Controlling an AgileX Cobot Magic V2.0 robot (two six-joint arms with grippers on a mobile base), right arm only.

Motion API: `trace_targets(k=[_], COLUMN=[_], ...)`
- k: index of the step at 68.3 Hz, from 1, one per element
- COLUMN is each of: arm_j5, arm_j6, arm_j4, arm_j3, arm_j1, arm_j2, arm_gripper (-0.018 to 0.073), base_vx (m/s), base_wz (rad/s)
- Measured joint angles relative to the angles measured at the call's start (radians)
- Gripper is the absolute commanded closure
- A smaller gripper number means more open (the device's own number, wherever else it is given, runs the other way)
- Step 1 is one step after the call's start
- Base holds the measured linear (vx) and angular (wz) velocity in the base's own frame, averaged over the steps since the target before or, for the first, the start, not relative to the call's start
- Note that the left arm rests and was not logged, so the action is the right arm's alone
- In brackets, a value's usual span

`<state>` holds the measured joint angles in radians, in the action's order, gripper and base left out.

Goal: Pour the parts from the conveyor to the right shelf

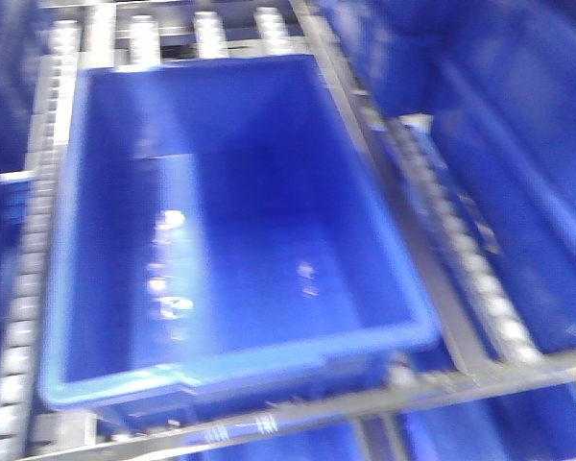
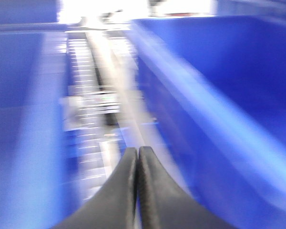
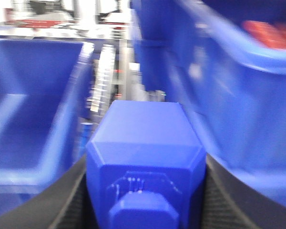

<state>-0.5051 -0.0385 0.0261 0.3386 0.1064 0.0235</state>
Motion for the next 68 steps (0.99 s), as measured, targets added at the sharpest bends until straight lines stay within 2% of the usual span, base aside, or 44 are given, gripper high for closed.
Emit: trace_targets(k=[34,68], arm_j5=[0.000,0.000], arm_j6=[0.000,0.000], arm_j4=[0.000,0.000], arm_j3=[0.000,0.000], arm_j1=[0.000,0.000], arm_j2=[0.000,0.000], arm_gripper=[0.0565,0.0565], base_vx=[0.11,0.06], base_wz=[0.35,0.03])
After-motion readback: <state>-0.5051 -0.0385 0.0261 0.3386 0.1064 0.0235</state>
